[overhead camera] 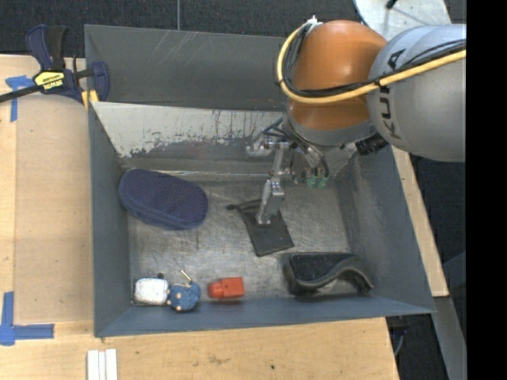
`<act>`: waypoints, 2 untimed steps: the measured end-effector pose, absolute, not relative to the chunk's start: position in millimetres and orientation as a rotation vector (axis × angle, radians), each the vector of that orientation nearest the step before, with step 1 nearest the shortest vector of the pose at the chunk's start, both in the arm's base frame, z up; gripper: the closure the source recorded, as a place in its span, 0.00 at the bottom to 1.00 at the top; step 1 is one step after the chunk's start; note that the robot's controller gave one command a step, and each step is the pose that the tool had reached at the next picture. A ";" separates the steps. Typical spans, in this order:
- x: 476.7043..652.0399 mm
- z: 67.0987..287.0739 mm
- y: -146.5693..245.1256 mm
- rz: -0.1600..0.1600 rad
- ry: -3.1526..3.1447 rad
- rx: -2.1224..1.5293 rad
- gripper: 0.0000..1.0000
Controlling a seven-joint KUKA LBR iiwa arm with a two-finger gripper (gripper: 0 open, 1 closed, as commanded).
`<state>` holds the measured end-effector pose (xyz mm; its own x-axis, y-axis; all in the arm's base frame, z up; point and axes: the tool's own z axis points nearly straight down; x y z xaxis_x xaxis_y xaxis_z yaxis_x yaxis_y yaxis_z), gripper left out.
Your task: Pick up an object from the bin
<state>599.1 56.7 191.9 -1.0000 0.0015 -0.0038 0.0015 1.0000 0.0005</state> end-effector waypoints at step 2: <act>609.3 69.1 176.2 0.003 3.133 -0.010 0.00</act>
Offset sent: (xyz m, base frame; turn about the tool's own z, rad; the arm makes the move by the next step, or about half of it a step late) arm 0.0035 0.0758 -0.0378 -0.0845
